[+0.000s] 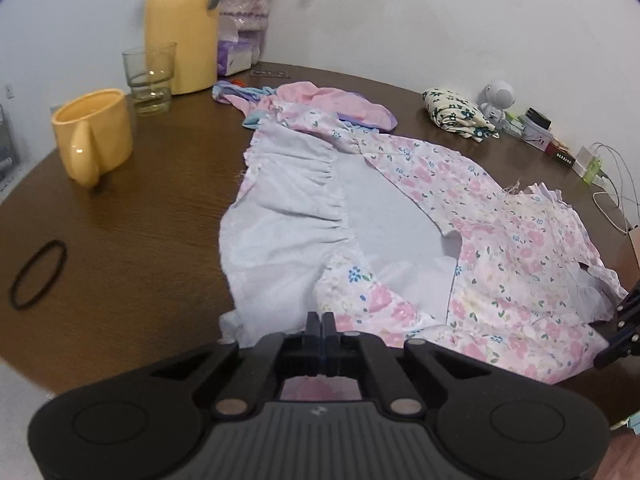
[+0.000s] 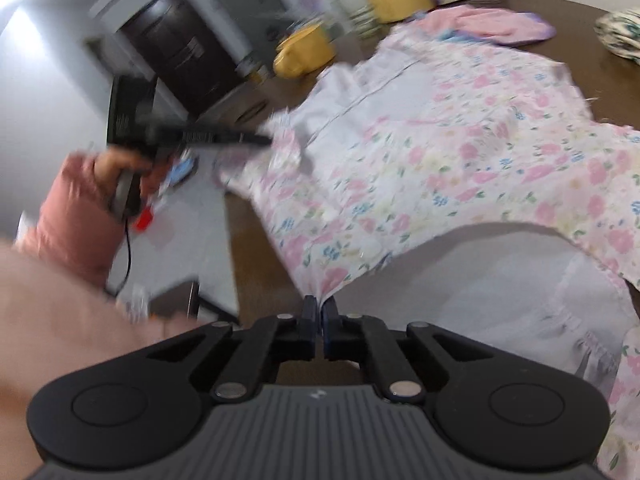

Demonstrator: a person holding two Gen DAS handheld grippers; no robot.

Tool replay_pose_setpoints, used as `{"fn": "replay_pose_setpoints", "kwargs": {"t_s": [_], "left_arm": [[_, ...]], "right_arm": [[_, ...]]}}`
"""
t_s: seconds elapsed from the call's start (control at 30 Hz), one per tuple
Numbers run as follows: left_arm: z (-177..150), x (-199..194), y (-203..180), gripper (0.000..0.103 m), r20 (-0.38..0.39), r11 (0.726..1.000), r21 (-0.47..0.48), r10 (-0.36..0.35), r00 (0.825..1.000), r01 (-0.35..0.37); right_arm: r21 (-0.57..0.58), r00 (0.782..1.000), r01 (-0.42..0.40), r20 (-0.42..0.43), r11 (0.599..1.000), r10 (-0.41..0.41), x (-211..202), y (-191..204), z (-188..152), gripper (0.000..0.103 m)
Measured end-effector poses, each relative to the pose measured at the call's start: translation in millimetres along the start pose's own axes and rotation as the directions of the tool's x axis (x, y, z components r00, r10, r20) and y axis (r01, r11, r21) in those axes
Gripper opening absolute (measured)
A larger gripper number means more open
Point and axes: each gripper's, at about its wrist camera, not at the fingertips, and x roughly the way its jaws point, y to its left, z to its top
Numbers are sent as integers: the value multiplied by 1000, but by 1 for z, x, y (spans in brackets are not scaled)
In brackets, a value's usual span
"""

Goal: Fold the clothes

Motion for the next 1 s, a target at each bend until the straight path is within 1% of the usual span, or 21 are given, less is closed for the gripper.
{"fn": "replay_pose_setpoints", "kwargs": {"t_s": [0.07, 0.1, 0.13, 0.17, 0.2, 0.23, 0.3, 0.33, 0.4, 0.43, 0.47, 0.53, 0.6, 0.63, 0.67, 0.73, 0.83, 0.9, 0.93, 0.97, 1.0], "left_arm": [[-7, -1, 1, 0, -26, 1000, 4, 14, 1000, -14], [-9, -1, 1, 1, -38, 1000, 0, 20, 999, -20], [-9, -1, 3, 3, -40, 999, -11, 30, 999, -31], [-8, -1, 4, 8, -38, 999, -24, 42, 998, -43], [-5, -4, 6, 14, -24, 997, -36, 61, 998, -62], [0, -8, 5, 19, 1, 996, -37, 78, 997, -78], [12, -15, 0, 44, 54, 994, -31, 105, 993, -103], [18, -18, -2, 45, 81, 993, -29, 118, 990, -116], [33, -19, -14, 45, 133, 997, -2, 83, 988, -83], [42, -16, -22, 45, 150, 999, 10, 52, 987, -54], [49, -11, -31, 42, 162, 1000, 25, 14, 987, -18], [61, 7, -56, 40, 158, 995, 80, -63, 985, 51], [71, 28, -82, 24, 134, 983, 141, -137, 982, 118], [73, 40, -94, 23, 109, 975, 172, -158, 981, 138], [74, 51, -105, 23, 82, 967, 201, -174, 981, 154], [72, 71, -119, 23, 42, 964, 221, -163, 986, 150], [71, 90, -114, 23, 13, 973, 168, -163, 987, 159], [70, 96, -108, 22, 5, 977, 138, -167, 986, 165], [69, 98, -105, 22, -1, 978, 135, -163, 987, 162], [67, 100, -104, 21, -9, 978, 142, -152, 988, 152], [65, 102, -105, 21, -19, 978, 152, -139, 990, 140]], "right_arm": [[-16, 998, 1, -59, 1000, -2, 9, 0, -3, 4], [-12, 998, 6, -57, 1000, -7, 7, -1, -2, 5], [-5, 999, 13, -44, 1000, -13, 2, -2, -1, 9], [3, 999, 19, -30, 1000, -19, -2, -3, 1, 14], [10, 1000, 26, -16, 1000, -26, -7, -4, 3, 16], [17, 999, 32, -3, 999, -32, -12, -5, 4, 21], [47, 995, 75, 65, 996, -78, -36, -12, 5, 30], [64, 989, 98, 103, 993, -104, -49, -16, 5, 34], [118, 968, 164, 173, 979, -183, -74, -26, 4, 36], [164, 948, 214, 203, 963, -246, -85, -34, 4, 37], [224, 919, 281, 217, 933, -329, -93, -44, 4, 37], [343, 840, 419, 205, 840, -503, -103, -66, 6, 37], [413, 742, 552, 154, 725, -653, -107, -88, 6, 37], [440, 718, 572, 140, 692, -682, -109, -96, 5, 37], [464, 709, 572, 133, 676, -692, -111, -104, 4, 37], [512, 692, 571, 119, 641, -712, -115, -119, 1, 37], [563, 710, 535, 105, 630, -697, -113, -136, -3, 39], [587, 736, 496, 106, 639, -668, -109, -144, -7, 37], [598, 750, 476, 107, 645, -653, -108, -149, -9, 29], [603, 765, 455, 110, 655, -634, -108, -150, -12, 10], [606, 781, 435, 114, 666, -614, -108, -150, -15, 4]]}}
